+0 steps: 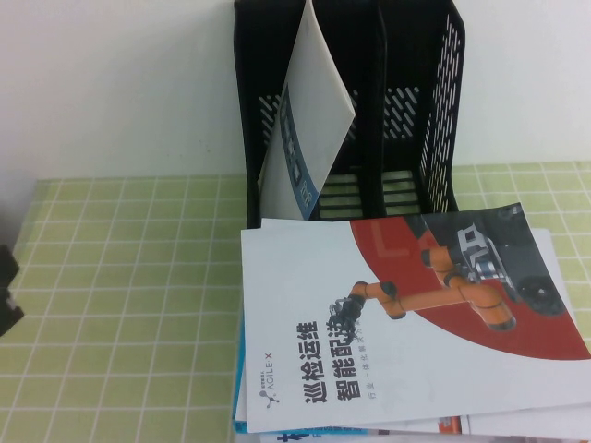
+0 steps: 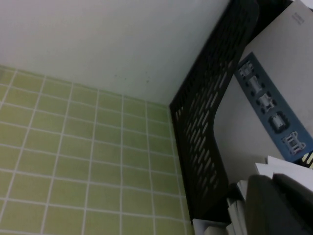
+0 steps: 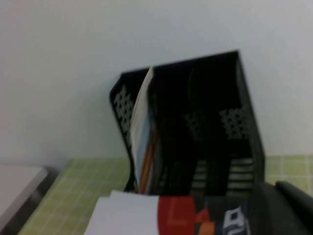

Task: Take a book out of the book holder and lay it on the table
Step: Hold the bookshelf

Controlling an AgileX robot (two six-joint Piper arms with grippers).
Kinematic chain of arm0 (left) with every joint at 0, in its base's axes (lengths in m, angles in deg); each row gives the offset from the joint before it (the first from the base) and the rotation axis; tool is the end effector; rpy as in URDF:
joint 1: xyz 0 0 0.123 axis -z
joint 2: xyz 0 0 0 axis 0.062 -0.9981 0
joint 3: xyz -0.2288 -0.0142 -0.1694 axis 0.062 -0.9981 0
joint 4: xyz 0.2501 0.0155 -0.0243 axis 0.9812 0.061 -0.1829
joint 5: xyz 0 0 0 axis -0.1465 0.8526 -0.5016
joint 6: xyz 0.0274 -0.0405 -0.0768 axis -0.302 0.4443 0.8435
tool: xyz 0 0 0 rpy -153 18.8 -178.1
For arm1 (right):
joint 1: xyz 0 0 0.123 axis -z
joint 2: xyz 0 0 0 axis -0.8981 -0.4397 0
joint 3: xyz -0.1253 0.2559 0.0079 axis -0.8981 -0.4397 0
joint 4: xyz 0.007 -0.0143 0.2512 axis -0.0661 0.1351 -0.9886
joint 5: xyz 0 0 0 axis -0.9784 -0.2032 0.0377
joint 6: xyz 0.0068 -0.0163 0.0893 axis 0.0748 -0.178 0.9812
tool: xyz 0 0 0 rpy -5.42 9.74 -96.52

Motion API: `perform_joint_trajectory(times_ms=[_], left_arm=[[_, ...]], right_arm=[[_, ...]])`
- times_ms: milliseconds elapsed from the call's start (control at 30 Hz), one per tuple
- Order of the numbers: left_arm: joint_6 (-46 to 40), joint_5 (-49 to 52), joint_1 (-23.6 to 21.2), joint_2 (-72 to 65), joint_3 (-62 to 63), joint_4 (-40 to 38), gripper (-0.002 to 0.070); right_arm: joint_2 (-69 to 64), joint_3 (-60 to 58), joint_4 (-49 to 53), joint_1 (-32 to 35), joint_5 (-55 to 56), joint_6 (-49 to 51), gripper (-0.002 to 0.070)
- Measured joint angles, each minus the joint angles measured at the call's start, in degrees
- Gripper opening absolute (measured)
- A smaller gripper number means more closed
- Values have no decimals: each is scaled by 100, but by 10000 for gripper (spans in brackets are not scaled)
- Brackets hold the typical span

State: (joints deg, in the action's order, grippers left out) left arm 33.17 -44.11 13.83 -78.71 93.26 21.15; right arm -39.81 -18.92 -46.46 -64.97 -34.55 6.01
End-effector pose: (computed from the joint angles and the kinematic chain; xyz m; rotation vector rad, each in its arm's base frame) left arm 0.1218 -0.0276 0.3281 -0.2208 1.8759 -0.4937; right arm 0.0935 0.0308 0.4131 -0.0280 1.7619 0.4860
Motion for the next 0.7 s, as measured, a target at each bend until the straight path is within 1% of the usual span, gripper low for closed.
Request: perform_joint_trajectory(times_ms=[100, 167, 200, 267, 333, 467, 533, 567, 633, 700], left_arm=[[-443, -214, 0, -433, 0, -318, -3], [-864, -372, 0, -742, 4, -705, -3], [-1181, -438, 0, -922, 27, -993, -3], [-2054, -449, 61, -1308, 121, -1674, -3], [-3184, -381, 195, -1735, 324, -2484, -3], [-5492, -46, 448, -2580, 881, -4210, -3], [-6498, 98, 498, -3073, 1235, -5092, -3], [-6778, 98, 508, -3318, 1412, -5463, -3], [-7207, -28, 508, -3786, 1741, -5980, -3], [-7420, -138, 508, -4132, 2020, -6205, -3]], right_arm=[[-329, -303, -1095, -307, -40, -1590, -1], [-594, -384, -1817, -644, -103, -2864, -1], [-716, -384, -2050, -779, -129, -3243, -2], [-1090, -384, -2457, -1061, -117, -3775, -1], [-1562, -384, -2758, -1241, -4, -4063, -1], [-2571, -389, -3635, -1377, 301, -4906, 9], [-3142, -353, -4258, -1415, 395, -5459, 34], [-3406, -309, -4479, -1415, 409, -5649, 55], [-3877, -147, -4944, -1415, 407, -6041, 117], [-4229, 12, -5307, -1415, 300, -6460, 190]])
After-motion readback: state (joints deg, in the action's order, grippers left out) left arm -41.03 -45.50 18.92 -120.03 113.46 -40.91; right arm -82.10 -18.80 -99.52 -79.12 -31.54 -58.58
